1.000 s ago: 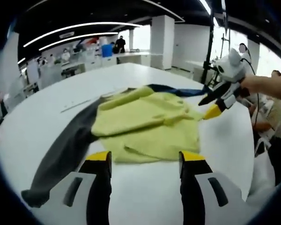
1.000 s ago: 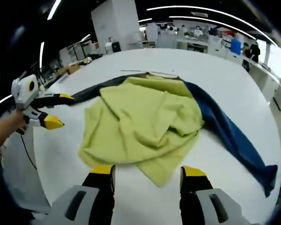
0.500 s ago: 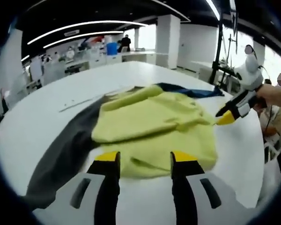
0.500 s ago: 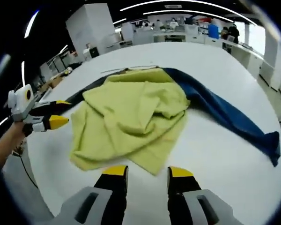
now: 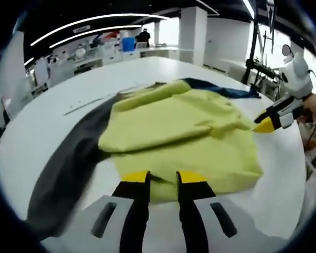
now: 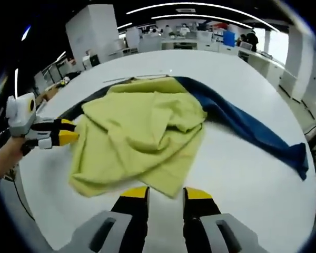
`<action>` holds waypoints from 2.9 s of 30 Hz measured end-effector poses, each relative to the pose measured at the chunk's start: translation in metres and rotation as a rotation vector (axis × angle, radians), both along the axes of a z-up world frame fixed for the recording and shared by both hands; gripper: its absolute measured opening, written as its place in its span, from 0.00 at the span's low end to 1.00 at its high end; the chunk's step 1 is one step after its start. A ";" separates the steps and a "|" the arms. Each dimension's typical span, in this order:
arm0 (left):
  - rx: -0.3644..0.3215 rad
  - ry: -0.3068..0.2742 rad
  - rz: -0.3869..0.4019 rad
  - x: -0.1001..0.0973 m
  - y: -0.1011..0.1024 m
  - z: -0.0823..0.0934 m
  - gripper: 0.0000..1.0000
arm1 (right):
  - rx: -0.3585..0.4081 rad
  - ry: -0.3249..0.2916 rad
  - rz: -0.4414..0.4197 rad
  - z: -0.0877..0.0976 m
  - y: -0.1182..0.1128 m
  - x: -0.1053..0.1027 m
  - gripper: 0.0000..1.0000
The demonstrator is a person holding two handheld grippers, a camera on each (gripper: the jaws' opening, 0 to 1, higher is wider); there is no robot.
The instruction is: Fold the garment on the visible template until the final outline fits inside the template.
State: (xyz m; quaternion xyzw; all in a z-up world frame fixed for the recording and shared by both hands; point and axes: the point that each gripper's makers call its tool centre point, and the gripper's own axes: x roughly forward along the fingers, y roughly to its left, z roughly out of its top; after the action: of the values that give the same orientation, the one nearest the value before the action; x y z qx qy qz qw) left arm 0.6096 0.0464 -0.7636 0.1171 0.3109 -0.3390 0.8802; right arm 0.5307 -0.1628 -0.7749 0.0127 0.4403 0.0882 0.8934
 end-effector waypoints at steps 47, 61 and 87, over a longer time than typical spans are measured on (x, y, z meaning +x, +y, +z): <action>-0.048 0.034 0.113 -0.062 0.053 0.060 0.00 | 0.071 -0.077 0.116 0.041 -0.012 -0.021 0.00; -0.013 0.092 0.191 -0.115 0.090 0.043 0.00 | 0.097 0.026 0.050 0.027 -0.048 -0.071 0.00; 0.010 0.234 0.243 -0.186 0.107 0.020 0.00 | 0.092 0.130 0.078 0.007 -0.033 -0.143 0.00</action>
State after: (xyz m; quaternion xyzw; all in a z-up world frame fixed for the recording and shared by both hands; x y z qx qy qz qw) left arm 0.4237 0.1530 -0.7433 0.0426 0.4247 -0.2397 0.8720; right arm 0.3882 -0.1961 -0.7675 0.0420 0.4928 0.1422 0.8574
